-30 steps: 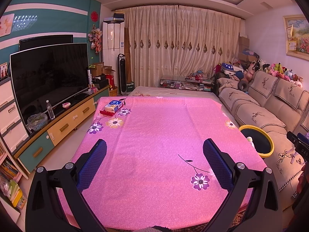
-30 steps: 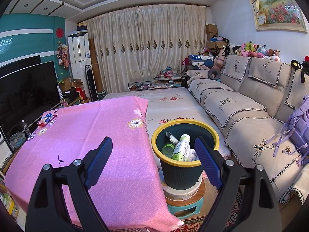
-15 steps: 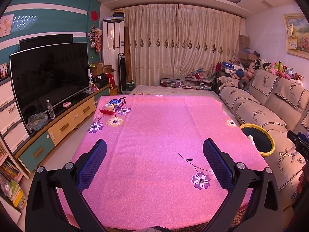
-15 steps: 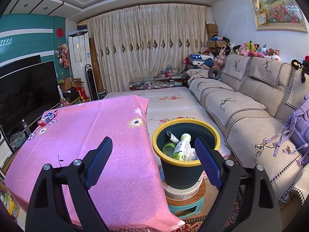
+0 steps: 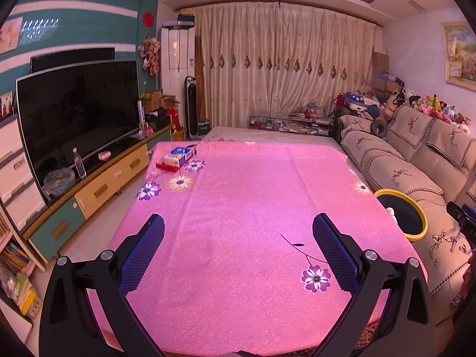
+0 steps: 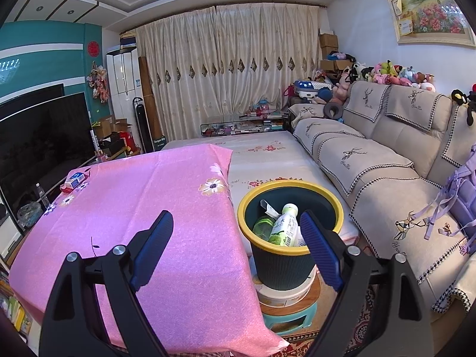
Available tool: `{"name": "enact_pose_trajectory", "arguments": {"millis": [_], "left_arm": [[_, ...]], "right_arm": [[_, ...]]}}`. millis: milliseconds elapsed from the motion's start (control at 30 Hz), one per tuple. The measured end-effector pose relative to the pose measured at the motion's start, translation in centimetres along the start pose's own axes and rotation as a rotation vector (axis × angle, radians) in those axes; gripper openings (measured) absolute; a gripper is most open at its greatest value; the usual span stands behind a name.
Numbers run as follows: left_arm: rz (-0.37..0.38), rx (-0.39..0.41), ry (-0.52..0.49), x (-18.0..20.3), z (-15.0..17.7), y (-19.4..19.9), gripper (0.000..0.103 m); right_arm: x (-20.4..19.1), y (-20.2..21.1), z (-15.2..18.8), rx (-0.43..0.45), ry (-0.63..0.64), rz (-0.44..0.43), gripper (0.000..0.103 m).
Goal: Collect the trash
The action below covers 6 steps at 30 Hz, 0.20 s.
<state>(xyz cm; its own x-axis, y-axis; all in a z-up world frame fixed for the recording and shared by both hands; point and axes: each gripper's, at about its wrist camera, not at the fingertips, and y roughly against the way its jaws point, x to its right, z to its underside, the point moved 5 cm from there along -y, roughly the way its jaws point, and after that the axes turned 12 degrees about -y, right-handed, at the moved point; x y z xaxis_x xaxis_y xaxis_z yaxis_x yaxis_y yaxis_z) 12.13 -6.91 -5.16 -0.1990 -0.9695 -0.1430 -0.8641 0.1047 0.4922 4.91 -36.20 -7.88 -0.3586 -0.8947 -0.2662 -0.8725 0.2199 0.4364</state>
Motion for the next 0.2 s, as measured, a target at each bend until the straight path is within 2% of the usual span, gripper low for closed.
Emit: {"name": "enact_pose_trajectory", "arguments": {"millis": [100,200], "left_arm": [[0.017,-0.036,0.040,-1.5,-0.1,-2.9,0.098],[-0.005,-0.079,0.047,-3.2,-0.6,-7.6,0.098]], "right_arm": [[-1.0,-1.4,-0.6,-0.018,0.008,-0.034,0.091],[-3.6,-4.9,-1.3,-0.082,0.048,-0.083,0.094]]}}
